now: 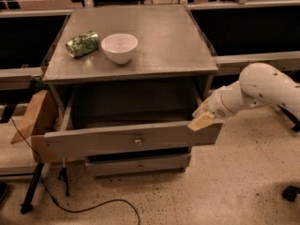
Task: Close top drawer
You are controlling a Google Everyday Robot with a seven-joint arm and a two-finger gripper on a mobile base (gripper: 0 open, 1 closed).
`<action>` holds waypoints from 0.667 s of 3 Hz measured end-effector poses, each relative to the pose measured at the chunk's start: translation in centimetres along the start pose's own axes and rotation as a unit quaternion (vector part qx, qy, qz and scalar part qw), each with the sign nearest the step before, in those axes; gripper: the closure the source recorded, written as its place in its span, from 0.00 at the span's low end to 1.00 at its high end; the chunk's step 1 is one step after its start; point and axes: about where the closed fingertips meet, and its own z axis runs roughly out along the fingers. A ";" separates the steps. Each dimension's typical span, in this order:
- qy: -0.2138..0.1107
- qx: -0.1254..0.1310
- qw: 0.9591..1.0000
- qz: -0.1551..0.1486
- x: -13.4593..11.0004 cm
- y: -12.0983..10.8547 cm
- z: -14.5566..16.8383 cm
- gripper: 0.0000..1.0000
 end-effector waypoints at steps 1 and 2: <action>-0.002 0.002 1.000 0.002 -0.2 0.0 0.1 1.00; -0.006 0.005 1.000 0.005 -0.8 -0.3 0.4 1.00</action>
Offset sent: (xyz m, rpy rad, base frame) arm 0.0503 0.0365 0.0026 0.0570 -0.0473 -0.0522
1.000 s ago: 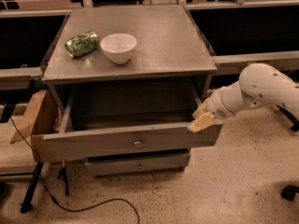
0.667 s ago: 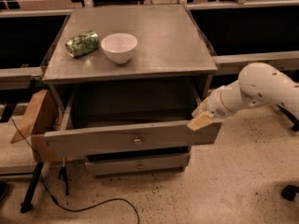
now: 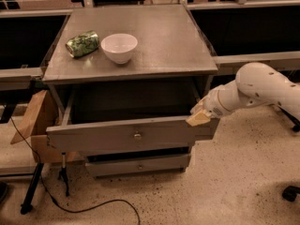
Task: Close top drawer
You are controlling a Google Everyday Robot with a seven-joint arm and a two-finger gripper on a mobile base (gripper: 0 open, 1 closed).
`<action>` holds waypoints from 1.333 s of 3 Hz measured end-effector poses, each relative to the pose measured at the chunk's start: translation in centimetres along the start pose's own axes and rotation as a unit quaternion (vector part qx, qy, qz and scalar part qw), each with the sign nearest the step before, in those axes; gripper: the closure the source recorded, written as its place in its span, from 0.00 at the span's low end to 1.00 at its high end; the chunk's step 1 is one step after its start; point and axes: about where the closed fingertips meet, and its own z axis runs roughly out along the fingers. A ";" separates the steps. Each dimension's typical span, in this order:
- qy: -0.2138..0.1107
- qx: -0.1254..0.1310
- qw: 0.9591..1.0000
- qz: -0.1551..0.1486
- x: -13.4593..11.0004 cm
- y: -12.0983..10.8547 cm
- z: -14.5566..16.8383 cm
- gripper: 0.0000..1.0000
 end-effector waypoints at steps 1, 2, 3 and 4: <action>-0.007 0.005 1.000 0.005 -0.7 -0.2 0.4 1.00; -0.017 0.012 1.000 0.008 -1.2 -0.2 0.4 0.82; -0.041 0.031 0.999 0.011 -2.2 -0.1 -0.3 0.51; -0.041 0.031 0.999 0.011 -2.1 0.1 -0.4 0.28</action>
Offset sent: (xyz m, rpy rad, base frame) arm 0.0270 0.0251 0.0195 0.0930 -0.1077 -0.0695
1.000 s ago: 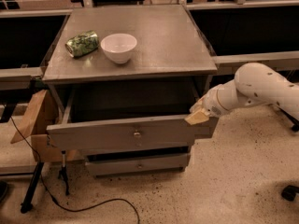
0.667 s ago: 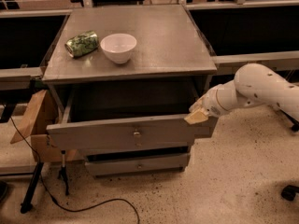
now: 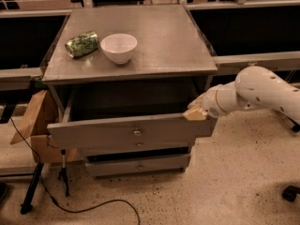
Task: Close top drawer
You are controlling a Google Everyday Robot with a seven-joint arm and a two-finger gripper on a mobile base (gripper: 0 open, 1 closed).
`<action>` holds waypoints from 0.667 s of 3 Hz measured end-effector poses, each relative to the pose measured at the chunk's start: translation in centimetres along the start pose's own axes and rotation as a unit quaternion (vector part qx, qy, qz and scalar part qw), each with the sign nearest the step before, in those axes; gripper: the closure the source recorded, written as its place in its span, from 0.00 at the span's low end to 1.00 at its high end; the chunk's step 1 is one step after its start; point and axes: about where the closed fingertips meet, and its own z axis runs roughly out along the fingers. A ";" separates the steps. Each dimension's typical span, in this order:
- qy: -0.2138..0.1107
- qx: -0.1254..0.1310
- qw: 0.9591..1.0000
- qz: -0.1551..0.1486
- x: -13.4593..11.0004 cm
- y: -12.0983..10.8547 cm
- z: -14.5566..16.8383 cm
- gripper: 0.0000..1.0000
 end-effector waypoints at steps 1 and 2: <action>-0.018 0.012 1.000 0.000 -0.2 0.5 -1.2 0.04; -0.033 0.014 0.999 0.002 0.9 2.5 -3.6 0.00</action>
Offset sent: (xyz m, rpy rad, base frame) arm -0.0579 -0.0253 0.0223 0.0656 -0.0711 -0.0232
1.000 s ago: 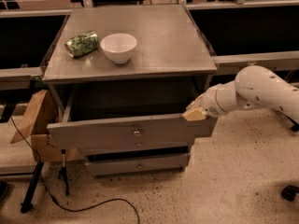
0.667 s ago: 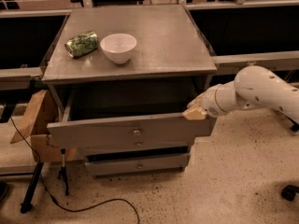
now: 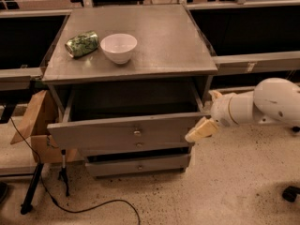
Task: Close top drawer
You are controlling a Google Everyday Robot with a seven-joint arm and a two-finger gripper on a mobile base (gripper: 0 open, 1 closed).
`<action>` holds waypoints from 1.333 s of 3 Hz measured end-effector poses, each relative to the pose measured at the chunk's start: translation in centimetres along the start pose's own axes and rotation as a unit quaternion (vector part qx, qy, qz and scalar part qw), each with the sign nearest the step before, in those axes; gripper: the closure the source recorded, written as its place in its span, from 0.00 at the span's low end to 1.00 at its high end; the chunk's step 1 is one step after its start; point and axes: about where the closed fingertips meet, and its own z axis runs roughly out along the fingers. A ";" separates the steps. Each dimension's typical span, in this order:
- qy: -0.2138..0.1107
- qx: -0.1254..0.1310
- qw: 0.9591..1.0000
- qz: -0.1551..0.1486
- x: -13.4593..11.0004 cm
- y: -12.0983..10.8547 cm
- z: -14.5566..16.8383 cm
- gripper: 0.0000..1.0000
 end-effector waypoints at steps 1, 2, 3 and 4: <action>-0.007 0.000 1.000 0.010 1.6 1.8 -2.5 0.00; -0.019 -0.020 0.999 0.022 2.8 4.5 -3.1 0.18; -0.016 -0.039 0.998 0.038 4.1 5.1 -1.7 0.40; 0.000 -0.049 0.997 0.057 5.1 3.6 1.2 0.64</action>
Offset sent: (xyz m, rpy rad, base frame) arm -0.0933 -0.0089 -0.0194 0.1159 0.0604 0.0188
